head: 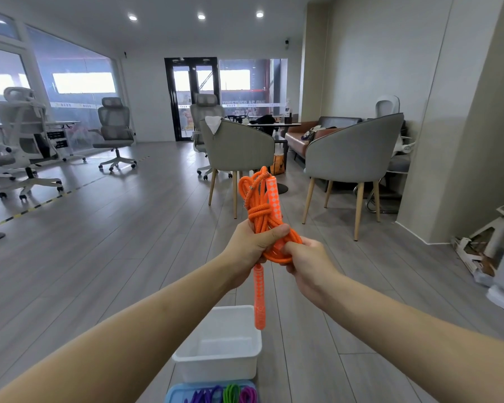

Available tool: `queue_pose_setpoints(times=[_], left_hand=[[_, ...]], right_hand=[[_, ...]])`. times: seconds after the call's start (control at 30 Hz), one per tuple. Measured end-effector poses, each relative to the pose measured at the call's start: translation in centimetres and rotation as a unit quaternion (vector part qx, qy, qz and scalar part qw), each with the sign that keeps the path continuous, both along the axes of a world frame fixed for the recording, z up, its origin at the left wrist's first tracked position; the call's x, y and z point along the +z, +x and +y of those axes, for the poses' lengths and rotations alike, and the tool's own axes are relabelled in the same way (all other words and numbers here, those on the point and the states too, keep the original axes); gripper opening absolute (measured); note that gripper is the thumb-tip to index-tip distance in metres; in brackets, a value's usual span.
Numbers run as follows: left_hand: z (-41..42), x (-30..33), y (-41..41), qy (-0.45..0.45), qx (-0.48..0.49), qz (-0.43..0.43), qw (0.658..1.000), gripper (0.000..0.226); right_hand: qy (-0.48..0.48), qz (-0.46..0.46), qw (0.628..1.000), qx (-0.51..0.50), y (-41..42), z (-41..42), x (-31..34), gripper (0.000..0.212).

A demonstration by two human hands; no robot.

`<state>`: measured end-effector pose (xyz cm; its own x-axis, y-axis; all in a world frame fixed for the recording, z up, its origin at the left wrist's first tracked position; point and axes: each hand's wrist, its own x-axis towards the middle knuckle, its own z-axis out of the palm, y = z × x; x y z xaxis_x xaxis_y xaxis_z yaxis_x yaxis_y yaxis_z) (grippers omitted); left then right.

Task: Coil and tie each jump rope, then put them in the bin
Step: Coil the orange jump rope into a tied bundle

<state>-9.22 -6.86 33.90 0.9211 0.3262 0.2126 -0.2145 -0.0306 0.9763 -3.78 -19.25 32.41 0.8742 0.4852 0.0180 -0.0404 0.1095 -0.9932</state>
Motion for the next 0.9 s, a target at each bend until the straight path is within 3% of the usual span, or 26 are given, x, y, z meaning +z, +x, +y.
queue_pose_setpoints(times=[0.27,0.37,0.7,0.9], left_hand=[[-1.3,-0.7,0.3,-0.024,0.054,-0.028,0.998,0.032],[-1.7,-0.7,0.4,-0.019,0.064,-0.026,0.997,0.025],[-1.9,0.5,1.1,-0.078,0.140,-0.016,0.987,0.021],[-1.7,1.9,0.9,-0.100,0.192,-0.037,0.976,0.024]], right_hand=[[0.019,0.185,0.982,0.037,0.1,-0.1,0.6,0.015],[0.051,0.201,0.978,0.031,0.1,0.1,0.7,0.021],[0.029,0.105,0.993,0.046,-0.9,0.4,0.7,0.022],[-0.026,-0.085,0.994,0.061,-0.8,0.4,0.8,0.013]])
